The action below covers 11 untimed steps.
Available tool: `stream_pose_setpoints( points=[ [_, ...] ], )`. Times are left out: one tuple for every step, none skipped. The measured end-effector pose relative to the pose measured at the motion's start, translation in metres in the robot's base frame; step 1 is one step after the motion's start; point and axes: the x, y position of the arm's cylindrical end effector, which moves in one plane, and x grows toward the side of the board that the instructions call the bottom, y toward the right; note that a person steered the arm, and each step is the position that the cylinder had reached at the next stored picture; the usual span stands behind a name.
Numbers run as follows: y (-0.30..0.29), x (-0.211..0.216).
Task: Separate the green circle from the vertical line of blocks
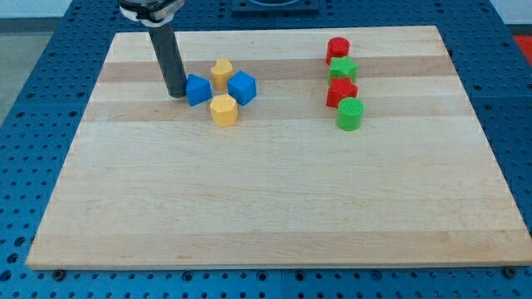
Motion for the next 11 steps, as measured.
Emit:
stream_pose_setpoints(
  points=[
    [0.003,0.001],
    [0.022,0.001],
    [0.021,0.002],
    [0.004,0.049],
    [0.034,0.13],
    [0.152,0.167],
    [0.259,0.159],
    [0.313,0.096],
    [0.307,0.058],
    [0.276,0.038],
    [0.264,0.054]
  ],
)
